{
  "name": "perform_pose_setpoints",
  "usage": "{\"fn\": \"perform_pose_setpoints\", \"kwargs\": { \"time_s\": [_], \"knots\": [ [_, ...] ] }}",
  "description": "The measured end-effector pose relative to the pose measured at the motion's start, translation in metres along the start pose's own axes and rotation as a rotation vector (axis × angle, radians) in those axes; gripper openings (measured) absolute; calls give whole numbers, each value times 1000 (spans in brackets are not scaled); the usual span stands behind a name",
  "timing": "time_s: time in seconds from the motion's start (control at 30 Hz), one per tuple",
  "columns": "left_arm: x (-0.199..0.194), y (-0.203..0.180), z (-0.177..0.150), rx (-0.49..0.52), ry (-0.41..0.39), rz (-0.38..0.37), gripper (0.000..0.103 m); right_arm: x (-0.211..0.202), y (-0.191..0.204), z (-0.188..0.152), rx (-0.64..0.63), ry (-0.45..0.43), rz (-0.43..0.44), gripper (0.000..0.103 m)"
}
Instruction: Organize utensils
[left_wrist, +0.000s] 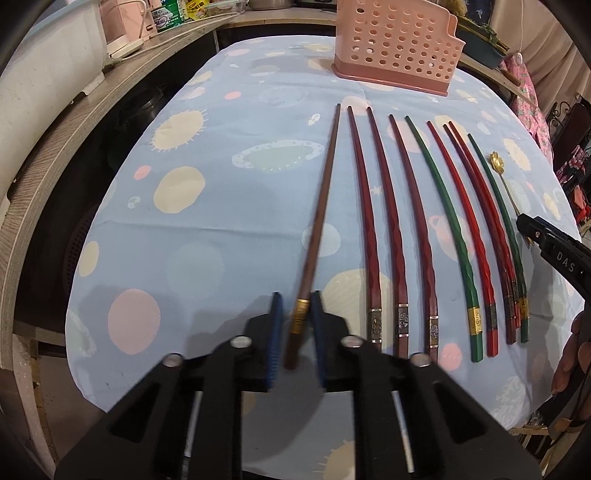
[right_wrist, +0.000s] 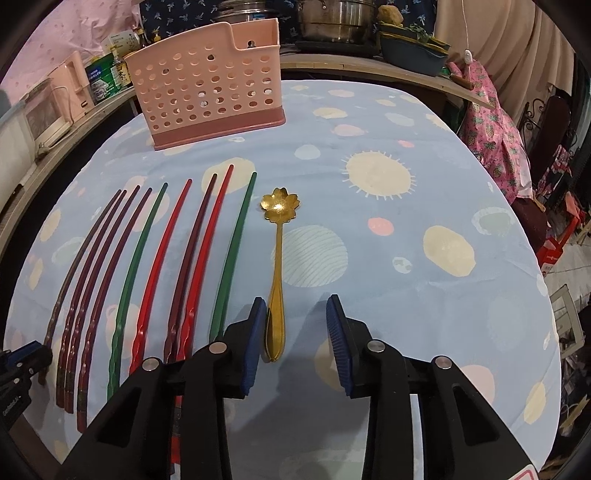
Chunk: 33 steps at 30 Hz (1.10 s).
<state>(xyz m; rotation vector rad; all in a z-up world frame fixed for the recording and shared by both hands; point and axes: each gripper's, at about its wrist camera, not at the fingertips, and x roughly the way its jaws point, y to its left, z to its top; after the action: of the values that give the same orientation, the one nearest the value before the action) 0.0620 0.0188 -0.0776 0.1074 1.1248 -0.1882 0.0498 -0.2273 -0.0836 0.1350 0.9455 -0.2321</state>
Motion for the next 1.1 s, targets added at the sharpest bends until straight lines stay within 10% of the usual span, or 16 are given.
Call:
{"fn": "perform_pose_setpoints", "kwargs": {
  "time_s": [0.87, 1.1],
  "knots": [
    [-90, 21, 59, -64, -232, -58, 7, -57, -15, 26, 34, -88, 66, 1],
    [-77, 20, 43, -67, -178, -70, 7, -26, -6, -4, 6, -2, 51, 28]
  ]
}}
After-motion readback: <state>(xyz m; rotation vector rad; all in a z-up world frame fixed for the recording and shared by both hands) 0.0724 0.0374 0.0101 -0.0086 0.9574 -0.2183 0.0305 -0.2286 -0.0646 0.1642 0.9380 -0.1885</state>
